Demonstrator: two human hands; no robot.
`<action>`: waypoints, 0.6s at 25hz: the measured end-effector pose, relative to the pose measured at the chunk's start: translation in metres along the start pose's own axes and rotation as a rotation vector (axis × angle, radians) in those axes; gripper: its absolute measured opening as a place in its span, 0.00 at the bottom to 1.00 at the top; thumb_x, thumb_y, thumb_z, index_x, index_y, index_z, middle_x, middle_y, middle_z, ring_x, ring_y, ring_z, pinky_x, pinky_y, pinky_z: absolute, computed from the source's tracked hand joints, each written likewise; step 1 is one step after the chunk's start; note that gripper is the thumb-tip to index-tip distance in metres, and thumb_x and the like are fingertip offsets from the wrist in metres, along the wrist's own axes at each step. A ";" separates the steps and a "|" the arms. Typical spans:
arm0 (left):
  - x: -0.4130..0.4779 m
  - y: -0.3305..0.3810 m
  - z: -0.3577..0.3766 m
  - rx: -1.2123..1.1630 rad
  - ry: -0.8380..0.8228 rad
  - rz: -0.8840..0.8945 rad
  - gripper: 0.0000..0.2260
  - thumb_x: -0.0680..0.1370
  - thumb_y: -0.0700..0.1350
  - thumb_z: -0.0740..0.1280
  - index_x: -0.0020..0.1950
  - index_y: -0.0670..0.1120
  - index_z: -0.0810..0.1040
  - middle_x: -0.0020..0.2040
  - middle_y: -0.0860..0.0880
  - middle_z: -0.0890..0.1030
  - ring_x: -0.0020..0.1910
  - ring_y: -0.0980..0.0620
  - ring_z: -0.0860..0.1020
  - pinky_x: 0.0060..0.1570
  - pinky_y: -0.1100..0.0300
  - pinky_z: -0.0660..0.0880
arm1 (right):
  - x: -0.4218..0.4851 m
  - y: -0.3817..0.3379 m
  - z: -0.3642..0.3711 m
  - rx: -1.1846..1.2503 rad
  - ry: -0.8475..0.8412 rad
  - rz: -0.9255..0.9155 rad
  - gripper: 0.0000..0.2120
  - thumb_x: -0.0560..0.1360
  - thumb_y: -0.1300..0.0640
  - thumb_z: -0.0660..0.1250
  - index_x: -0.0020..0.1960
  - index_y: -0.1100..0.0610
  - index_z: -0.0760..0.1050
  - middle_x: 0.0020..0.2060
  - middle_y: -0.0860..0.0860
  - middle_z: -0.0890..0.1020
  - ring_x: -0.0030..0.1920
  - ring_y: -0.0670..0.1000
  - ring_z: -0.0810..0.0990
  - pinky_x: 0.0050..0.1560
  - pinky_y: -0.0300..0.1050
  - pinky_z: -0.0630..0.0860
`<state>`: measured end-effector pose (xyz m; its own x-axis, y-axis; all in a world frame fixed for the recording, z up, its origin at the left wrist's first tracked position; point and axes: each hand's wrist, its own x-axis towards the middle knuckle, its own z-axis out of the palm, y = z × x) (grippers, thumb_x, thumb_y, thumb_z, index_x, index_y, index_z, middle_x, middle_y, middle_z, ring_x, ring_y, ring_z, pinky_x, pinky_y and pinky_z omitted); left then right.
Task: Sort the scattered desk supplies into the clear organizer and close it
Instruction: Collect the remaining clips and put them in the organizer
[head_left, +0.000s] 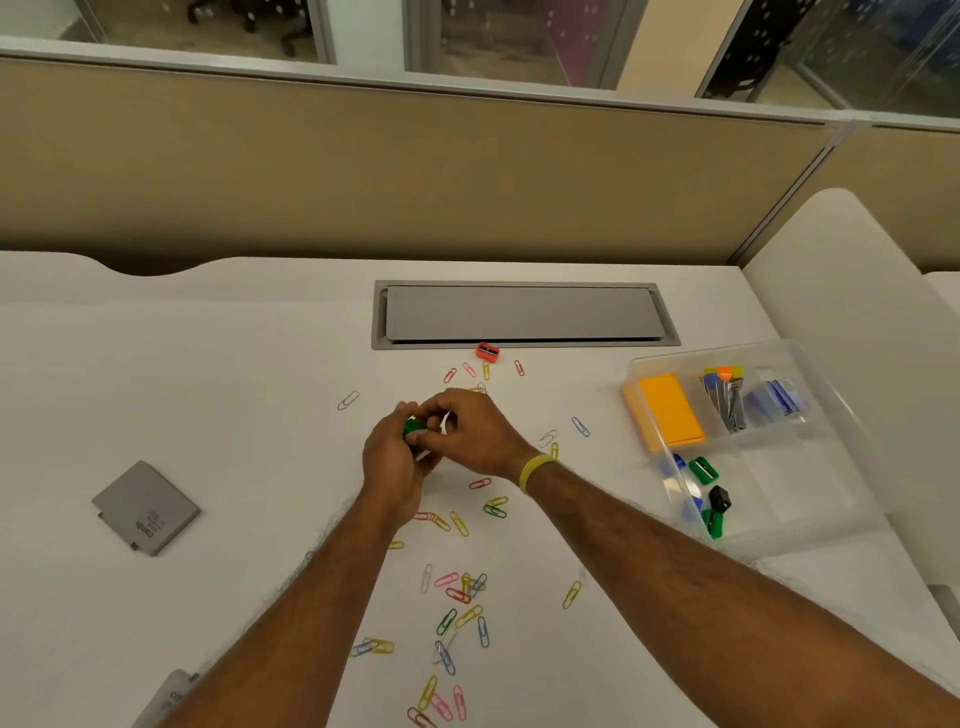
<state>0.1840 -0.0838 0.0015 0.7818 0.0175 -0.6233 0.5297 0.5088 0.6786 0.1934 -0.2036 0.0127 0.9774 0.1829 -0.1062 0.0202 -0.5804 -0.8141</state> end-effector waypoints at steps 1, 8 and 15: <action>0.000 0.000 0.001 0.046 0.018 0.003 0.11 0.81 0.46 0.60 0.60 0.45 0.78 0.52 0.44 0.82 0.48 0.48 0.81 0.40 0.58 0.77 | 0.002 0.002 -0.003 0.020 -0.004 0.000 0.13 0.73 0.52 0.72 0.55 0.55 0.80 0.43 0.48 0.80 0.40 0.44 0.75 0.42 0.35 0.75; 0.000 0.003 -0.001 0.073 0.093 -0.025 0.07 0.80 0.45 0.64 0.55 0.45 0.77 0.44 0.44 0.77 0.39 0.50 0.75 0.36 0.58 0.74 | 0.044 0.047 -0.043 -0.165 0.295 0.181 0.10 0.73 0.58 0.71 0.53 0.58 0.80 0.48 0.51 0.80 0.47 0.49 0.79 0.52 0.44 0.77; 0.004 0.002 -0.008 0.112 0.100 -0.009 0.05 0.80 0.46 0.64 0.52 0.47 0.78 0.44 0.44 0.78 0.40 0.49 0.77 0.37 0.57 0.76 | 0.084 0.072 -0.054 -0.377 0.268 0.334 0.19 0.73 0.49 0.71 0.60 0.57 0.74 0.57 0.54 0.75 0.56 0.54 0.75 0.57 0.50 0.77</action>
<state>0.1854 -0.0762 -0.0029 0.7430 0.1019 -0.6615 0.5743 0.4104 0.7083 0.2883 -0.2726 -0.0240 0.9617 -0.2386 -0.1346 -0.2739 -0.8240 -0.4960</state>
